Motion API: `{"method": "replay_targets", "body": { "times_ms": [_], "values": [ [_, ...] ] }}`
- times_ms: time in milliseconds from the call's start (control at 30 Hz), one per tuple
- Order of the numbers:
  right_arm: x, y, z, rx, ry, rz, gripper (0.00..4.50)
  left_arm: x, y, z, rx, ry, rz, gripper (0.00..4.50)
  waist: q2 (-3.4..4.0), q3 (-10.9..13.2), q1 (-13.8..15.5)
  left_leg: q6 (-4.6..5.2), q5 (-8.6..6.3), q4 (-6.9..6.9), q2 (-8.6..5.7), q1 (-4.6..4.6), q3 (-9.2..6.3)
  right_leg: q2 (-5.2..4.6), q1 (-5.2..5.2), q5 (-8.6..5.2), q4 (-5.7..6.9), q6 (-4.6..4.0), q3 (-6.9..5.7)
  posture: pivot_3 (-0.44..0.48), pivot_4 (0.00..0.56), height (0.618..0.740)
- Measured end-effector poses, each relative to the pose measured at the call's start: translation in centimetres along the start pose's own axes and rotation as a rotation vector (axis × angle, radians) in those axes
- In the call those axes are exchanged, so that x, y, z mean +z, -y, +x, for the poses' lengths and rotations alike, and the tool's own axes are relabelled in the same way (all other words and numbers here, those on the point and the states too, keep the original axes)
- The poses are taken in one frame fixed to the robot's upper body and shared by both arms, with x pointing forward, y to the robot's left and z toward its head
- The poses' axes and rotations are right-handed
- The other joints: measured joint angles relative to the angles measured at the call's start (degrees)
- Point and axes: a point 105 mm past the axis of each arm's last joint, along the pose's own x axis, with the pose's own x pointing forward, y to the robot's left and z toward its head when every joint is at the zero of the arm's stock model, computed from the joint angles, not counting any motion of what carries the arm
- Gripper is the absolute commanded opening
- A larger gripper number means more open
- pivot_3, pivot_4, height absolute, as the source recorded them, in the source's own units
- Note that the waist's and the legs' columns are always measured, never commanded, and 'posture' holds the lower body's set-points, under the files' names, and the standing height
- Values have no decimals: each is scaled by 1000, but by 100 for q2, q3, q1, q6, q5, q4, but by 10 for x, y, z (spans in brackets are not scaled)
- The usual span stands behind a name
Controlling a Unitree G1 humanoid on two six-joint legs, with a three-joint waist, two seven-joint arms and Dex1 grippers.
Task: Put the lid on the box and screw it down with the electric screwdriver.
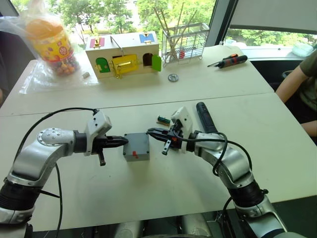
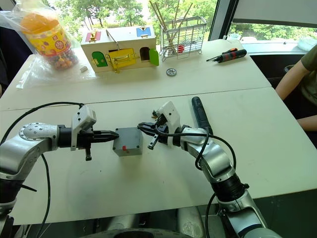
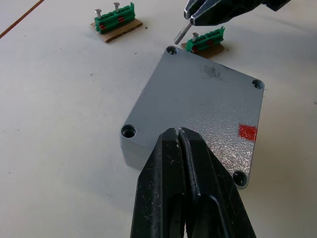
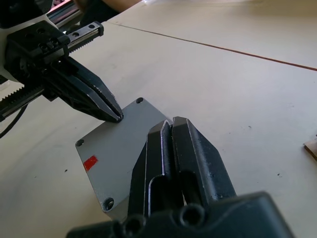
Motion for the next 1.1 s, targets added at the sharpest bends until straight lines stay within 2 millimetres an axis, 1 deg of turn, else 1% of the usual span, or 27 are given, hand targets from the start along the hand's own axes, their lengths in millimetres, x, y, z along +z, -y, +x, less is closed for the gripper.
{"method": "replay_targets", "body": {
  "times_ms": [433,867,900,933,1000,1033,1100],
  "values": [
    [-9,5,3,-14,-16,3,45,0,0,0,1,0,0,0,0,0,1,0,0,0,0,0,0,0,0,0,0,0,0,0,150,740],
    [-8,5,7,-3,-11,7,45,0,-1,1,8,5,2,0,0,0,2,0,0,0,0,0,0,1,0,0,0,0,-1,0,150,740],
    [-8,5,8,-3,-12,6,623,1,-1,2,10,8,2,0,0,0,2,0,0,0,0,0,0,1,0,0,0,0,-1,0,150,740],
    [-8,5,8,-5,-14,6,875,1,-1,2,12,10,2,0,0,0,1,0,0,0,0,0,0,1,0,0,0,0,-1,0,150,740],
    [-10,7,8,-10,-21,8,1851,1,-1,2,15,12,1,0,0,0,1,0,0,0,0,0,0,1,0,0,0,0,-1,0,150,740],
    [-10,7,8,-11,-23,10,2451,1,-1,2,15,12,1,0,0,0,0,0,0,0,0,0,0,1,0,0,0,0,-1,0,150,740],
    [-10,7,9,-10,-23,11,3420,1,-1,2,15,12,1,0,0,0,0,0,0,0,0,0,0,1,0,0,0,0,-1,0,150,740]
  ]
}}
